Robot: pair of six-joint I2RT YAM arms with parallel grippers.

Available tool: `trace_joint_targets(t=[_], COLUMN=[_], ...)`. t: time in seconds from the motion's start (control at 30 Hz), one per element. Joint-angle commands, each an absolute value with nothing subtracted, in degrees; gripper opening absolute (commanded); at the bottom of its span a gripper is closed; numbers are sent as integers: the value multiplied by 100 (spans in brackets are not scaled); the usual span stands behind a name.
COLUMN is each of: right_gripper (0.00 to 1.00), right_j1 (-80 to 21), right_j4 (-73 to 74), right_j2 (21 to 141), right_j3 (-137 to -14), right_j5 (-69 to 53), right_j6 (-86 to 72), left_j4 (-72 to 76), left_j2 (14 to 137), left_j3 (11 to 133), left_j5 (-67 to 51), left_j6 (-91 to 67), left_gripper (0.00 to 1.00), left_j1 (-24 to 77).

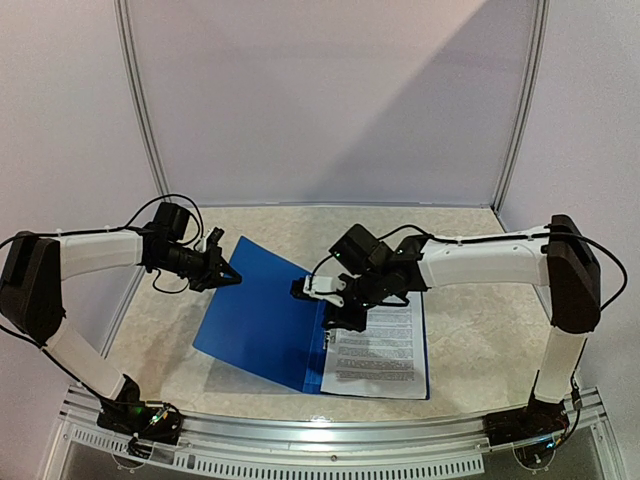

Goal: Put the files into the folder

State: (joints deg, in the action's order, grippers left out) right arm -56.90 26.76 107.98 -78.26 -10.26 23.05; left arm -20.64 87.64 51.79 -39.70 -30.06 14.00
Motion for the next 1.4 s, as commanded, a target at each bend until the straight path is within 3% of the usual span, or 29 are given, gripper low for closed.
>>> trace_joint_targets(t=[0.0,0.4,0.6,0.67,1.37], right_gripper=[29,26,5,3,5], right_j1=[-5594,-5567,-5570,-5565,-6010], right_j4=[2751,2772,2835,2876,3361], right_j2=[10885,11223,11272,11276,11664], right_j3=[-7906,-8111,-8053,-8040,-7326], right_j5=[-1082,-1018,-1009,-1040,-785], right_j6=[2260,2303,2353,2396,2512], left_j4=[-2046,-2029,-2033,-2030,-2051], left_j2=[8644,8656,8657,8657,8692], left_j3=[5212,5203,5203,5203,5194], left_j5=[-3920,-3929,-3942,-3929,-3911], left_j6=[-2955,-2968,-2975,-2970,-2960], left_gripper=[0,0,0,0,0], left_j1=[1439,1428,1422,1421,1335])
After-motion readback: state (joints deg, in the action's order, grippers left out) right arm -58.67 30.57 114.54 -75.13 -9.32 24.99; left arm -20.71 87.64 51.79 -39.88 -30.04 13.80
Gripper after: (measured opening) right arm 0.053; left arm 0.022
